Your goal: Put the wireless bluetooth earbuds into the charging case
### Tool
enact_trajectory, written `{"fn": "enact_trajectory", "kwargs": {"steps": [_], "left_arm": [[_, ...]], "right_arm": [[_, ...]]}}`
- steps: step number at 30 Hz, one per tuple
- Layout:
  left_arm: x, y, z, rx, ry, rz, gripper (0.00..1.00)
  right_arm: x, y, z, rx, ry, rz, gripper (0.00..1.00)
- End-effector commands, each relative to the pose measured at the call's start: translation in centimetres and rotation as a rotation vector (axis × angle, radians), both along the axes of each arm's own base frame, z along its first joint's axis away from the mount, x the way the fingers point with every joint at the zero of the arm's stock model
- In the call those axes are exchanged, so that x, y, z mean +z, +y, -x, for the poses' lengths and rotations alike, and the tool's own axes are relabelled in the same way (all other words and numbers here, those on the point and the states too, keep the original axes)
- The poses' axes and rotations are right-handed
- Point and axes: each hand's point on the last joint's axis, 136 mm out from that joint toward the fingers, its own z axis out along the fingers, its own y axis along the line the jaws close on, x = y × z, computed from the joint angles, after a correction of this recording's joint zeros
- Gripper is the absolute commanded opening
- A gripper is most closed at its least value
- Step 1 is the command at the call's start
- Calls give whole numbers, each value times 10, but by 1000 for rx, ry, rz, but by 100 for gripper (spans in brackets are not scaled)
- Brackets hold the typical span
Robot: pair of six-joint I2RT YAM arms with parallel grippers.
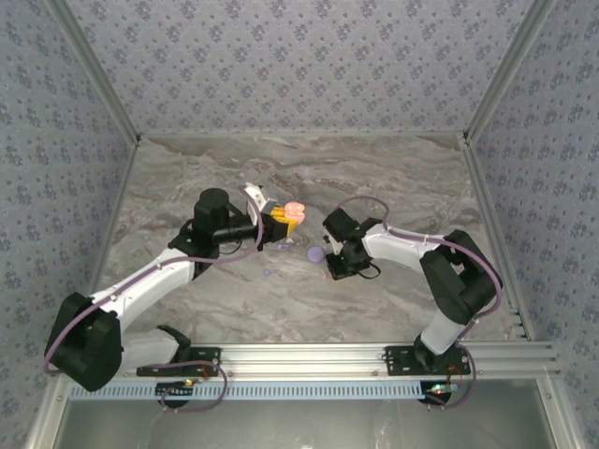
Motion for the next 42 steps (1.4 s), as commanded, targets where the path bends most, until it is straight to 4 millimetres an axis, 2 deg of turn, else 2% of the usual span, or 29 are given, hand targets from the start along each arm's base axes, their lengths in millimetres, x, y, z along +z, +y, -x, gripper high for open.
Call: {"fn": "enact_trajectory", "kwargs": {"steps": [1,9,17,26,30,35,39,42], "left_arm": [[11,0,6,-8,-42,16,18],[11,2,5,10,-43,16,18],[9,4,2,28,-41,12,18],[6,4,1,33,-37,6,18],[8,4,1,35,-39,7,18],[7,4,1,34,-39,4,19],[8,4,1,34,-40,6,19],[8,3,1,33,-38,6,19]], "right_arm": [[7,-15,-14,-76,-58,67,10],[16,-33,-53,-220,-112,48,11],[9,-54,-83,-319,-86,36,13],[-1,-56,-89,-307,-49,35,19],[8,-56,-90,-306,-65,29,32],[25,-58,-95,-302,-99,19,43],[32,-58,-104,-303,-120,16,46],[30,-59,-102,-294,-98,26,46]]}}
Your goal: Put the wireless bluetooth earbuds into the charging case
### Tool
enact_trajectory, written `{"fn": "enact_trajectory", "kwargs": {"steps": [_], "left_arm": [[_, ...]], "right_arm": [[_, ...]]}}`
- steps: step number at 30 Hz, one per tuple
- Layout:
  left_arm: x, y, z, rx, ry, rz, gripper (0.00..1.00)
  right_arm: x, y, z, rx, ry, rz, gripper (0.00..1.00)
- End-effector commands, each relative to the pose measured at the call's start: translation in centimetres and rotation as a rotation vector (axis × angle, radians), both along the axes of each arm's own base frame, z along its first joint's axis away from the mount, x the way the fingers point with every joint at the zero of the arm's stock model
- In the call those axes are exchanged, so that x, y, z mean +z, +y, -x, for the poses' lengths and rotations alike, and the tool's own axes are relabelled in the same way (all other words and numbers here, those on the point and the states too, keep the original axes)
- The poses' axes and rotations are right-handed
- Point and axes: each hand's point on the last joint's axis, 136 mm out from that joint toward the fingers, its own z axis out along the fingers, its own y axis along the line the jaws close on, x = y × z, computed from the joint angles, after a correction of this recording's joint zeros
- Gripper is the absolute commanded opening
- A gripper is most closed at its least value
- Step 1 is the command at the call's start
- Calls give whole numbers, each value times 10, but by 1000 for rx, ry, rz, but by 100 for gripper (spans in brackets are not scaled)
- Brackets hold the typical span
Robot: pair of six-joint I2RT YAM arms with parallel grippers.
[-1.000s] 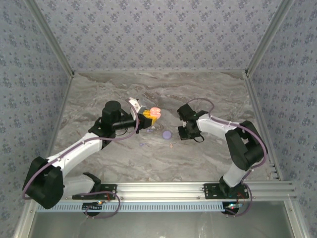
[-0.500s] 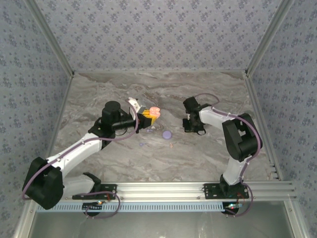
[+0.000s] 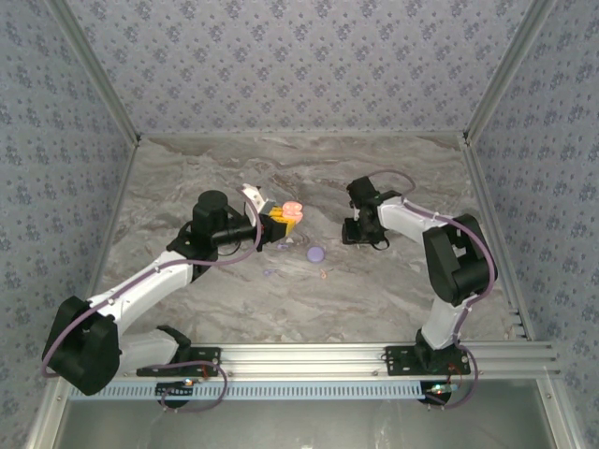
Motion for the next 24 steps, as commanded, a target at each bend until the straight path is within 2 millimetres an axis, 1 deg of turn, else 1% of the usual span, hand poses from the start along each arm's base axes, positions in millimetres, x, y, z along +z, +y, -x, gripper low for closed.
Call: {"fn": "enact_trajectory", "kwargs": {"steps": [1,4,5,14,24], "left_arm": [[9,-1,2,-6,-29,13,19],[9,-1,2,-4,-29,11,19],[9,-1,2,-5,-31,12,18],[8,-1,2,-3,-29,9,18],[8,-1,2,-5,-30,11,19]], "right_arm": [[12,-3,-4,15,-2,14,46],[5,-4,0,32,32,26,45],[13,0,-9,33,10,18,45],[6,-2,-10,38,37,44,42],[-4,-5,-10,33,61,69,41]]}}
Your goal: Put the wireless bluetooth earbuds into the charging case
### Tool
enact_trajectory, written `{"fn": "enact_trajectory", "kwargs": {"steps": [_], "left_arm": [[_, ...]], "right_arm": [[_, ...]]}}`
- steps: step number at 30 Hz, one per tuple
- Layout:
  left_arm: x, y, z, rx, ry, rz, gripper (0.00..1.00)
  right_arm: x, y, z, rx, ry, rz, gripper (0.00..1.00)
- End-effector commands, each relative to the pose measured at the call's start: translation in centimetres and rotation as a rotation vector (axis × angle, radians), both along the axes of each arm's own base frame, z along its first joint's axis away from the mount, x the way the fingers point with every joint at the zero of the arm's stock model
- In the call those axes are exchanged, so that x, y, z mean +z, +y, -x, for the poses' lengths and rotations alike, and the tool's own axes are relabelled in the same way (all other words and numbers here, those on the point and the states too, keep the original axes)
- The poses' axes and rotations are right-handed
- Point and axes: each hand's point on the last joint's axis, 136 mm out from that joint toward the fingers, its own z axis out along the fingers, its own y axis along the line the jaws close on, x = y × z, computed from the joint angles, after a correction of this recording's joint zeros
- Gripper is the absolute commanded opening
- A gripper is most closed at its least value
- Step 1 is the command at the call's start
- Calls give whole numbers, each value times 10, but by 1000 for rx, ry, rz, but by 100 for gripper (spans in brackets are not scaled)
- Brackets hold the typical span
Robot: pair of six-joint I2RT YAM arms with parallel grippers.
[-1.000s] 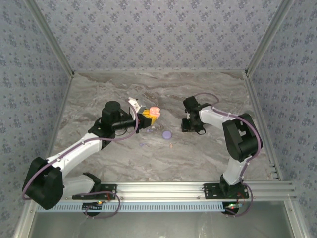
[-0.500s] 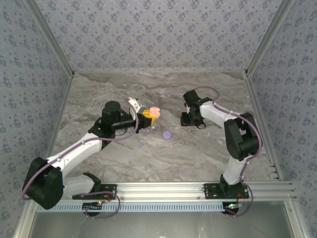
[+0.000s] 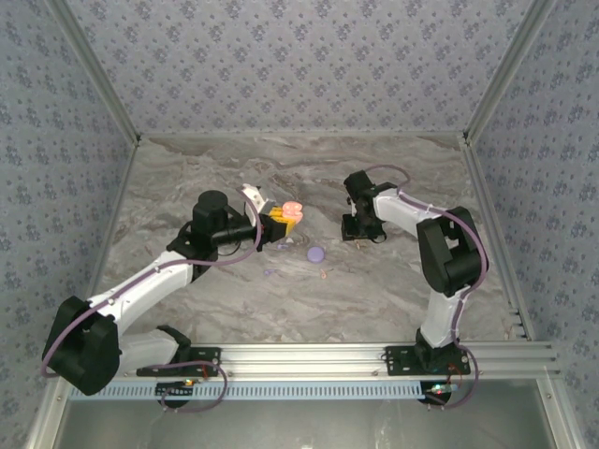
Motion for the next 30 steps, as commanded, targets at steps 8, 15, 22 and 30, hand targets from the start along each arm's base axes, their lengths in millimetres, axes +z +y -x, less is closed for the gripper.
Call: {"fn": "enact_trajectory", "kwargs": {"steps": [8,15,22,30], "left_arm": [[8,-1,2,-5,-28,10,19],[7,-1,2,-4,-26,10,19],[7,0,2,-2,-25,9,19],[7,-1,2,-4,-26,9,19]], "right_arm": [[-4,-8,-1,2,26,52,40],[-9,-7,0,8,39,57,35],[-14,-10,1,7,52,77,34],[-20,-11,3,14,71,99,31]]}}
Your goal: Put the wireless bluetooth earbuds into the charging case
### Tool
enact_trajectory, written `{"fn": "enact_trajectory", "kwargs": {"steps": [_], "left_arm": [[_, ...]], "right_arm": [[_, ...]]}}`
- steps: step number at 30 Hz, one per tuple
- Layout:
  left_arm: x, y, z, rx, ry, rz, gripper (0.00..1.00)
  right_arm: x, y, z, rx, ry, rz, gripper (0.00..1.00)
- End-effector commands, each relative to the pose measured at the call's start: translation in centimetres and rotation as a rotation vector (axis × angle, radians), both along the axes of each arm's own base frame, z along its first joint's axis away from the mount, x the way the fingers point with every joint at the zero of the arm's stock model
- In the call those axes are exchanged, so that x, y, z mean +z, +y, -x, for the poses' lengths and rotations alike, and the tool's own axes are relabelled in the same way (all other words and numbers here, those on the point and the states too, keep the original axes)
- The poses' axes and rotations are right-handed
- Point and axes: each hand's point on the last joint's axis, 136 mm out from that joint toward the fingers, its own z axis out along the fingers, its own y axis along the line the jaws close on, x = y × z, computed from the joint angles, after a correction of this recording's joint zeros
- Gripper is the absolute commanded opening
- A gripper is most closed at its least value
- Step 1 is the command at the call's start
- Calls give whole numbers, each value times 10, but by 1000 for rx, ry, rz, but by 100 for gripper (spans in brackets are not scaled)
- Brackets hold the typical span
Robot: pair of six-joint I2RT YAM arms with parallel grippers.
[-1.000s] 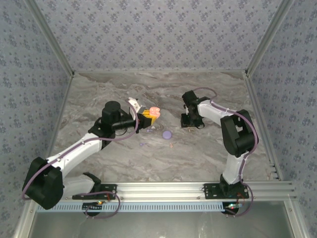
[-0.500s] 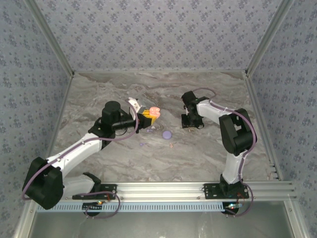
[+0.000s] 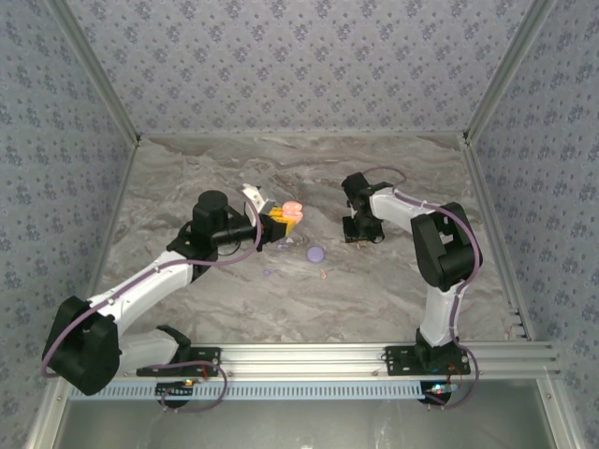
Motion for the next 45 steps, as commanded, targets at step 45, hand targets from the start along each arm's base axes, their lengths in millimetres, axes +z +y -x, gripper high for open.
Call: {"fn": "enact_trajectory", "kwargs": {"steps": [45], "left_arm": [[-57,-14,-46,192,148,61,19]], "right_arm": [[52,36,-3,37,-153,-334,22]]}}
